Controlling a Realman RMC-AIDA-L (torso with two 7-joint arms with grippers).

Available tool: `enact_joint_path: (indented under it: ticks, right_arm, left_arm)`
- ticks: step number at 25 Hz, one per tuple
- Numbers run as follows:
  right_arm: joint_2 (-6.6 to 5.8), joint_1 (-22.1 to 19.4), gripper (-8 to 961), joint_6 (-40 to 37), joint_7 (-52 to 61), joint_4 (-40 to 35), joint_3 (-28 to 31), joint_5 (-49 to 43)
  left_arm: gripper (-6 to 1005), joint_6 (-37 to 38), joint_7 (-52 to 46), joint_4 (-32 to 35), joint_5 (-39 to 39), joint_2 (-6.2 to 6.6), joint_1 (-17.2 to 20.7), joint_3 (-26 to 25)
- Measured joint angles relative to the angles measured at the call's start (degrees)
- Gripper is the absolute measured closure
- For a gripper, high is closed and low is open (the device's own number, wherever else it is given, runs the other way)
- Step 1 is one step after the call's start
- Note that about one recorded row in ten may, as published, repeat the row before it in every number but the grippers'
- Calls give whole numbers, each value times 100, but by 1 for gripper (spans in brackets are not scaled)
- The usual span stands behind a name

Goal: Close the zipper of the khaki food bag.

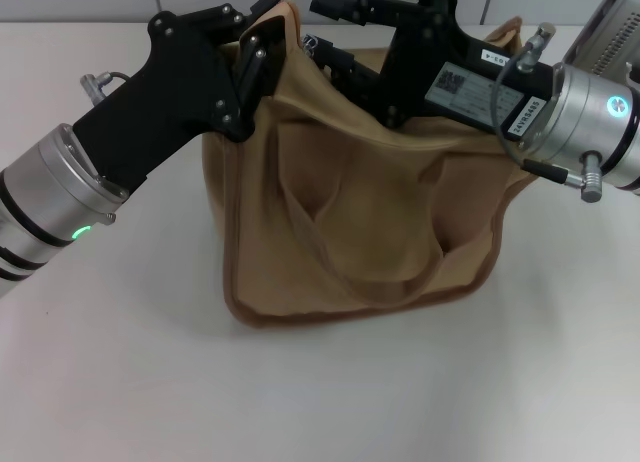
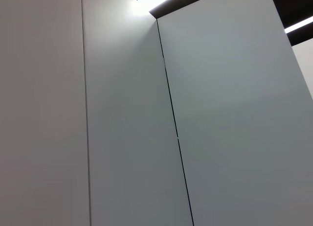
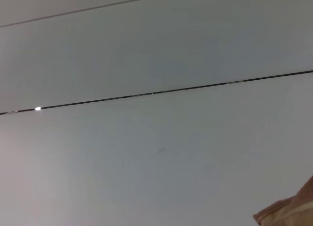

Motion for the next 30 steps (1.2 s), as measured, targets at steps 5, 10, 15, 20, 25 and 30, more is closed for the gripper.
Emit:
enact_joint_path:
  ticks: [5, 10, 15, 20, 25, 30]
  right_arm:
    - [0, -64, 500, 131, 38, 26, -105, -4]
    - [-5, -124, 503, 201, 26, 33, -102, 20]
    - [1, -38, 507, 206, 13, 36, -124, 19]
    - [8, 37, 510, 196, 11, 36, -131, 5]
    - [10, -7, 513, 163, 37, 36, -136, -5]
    - [8, 27, 516, 45, 59, 48, -138, -10]
  left_arm:
    - [973, 0, 1, 0, 3, 0, 0, -11]
    - [973, 25, -31, 20, 5, 0, -36, -29]
    - [973, 29, -26, 4, 3, 0, -80, -14]
    - [973, 23, 2, 1, -6, 1, -86, -18]
    - [973, 5, 8, 1, -5, 0, -73, -34]
    - [973, -26, 14, 1, -15, 1, -82, -36]
